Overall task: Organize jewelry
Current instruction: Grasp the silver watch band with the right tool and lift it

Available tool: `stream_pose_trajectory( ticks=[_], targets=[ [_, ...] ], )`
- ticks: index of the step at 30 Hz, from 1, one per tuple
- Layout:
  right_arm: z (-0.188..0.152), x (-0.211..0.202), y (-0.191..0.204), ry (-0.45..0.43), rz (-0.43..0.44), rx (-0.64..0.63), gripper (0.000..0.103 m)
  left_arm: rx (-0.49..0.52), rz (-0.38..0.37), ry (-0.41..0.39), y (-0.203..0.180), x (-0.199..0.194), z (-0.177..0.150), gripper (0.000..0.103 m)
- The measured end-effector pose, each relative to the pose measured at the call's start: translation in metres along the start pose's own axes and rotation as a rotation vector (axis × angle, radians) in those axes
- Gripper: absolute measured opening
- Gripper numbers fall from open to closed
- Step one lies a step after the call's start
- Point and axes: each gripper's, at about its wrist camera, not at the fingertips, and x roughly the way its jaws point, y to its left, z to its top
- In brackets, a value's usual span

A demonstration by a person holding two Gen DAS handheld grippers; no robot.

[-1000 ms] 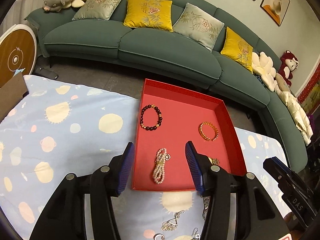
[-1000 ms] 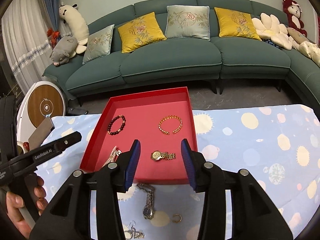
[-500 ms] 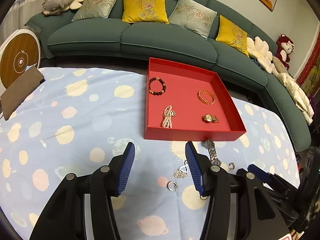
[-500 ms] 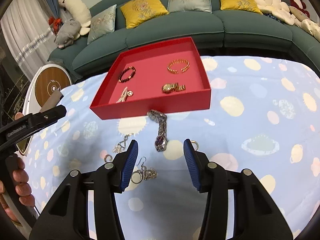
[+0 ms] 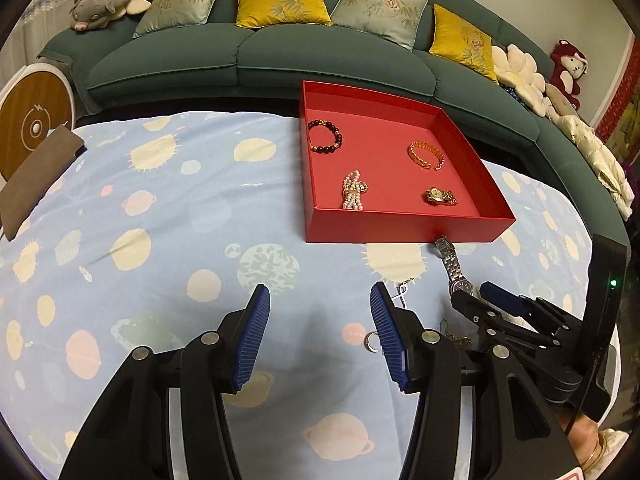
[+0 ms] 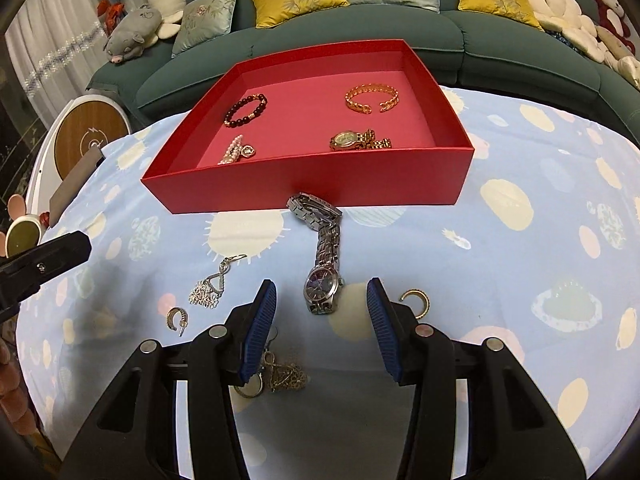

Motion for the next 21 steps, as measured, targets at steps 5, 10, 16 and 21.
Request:
stream_pose_trajectory(
  ticks=[5, 10, 16, 21],
  targets=[
    [0.001, 0.007, -0.003, -0.002, -0.025, 0.009, 0.04, -0.018, -0.007, 0.008, 0.008, 0.001, 0.002, 0.05],
    [0.001, 0.008, 0.005, -0.009, -0.041, -0.026, 0.017, -0.018, -0.007, 0.018, 0.01, 0.003, 0.001, 0.05],
    [0.006, -0.008, 0.011, -0.024, 0.021, -0.023, 0.009, -0.022, -0.027, 0.012, 0.01, -0.002, 0.003, 0.05],
    [0.007, -0.027, 0.006, -0.033, 0.057, 0.001, 0.008, -0.034, -0.045, 0.022, 0.008, 0.002, 0.004, 0.05]
  ],
)
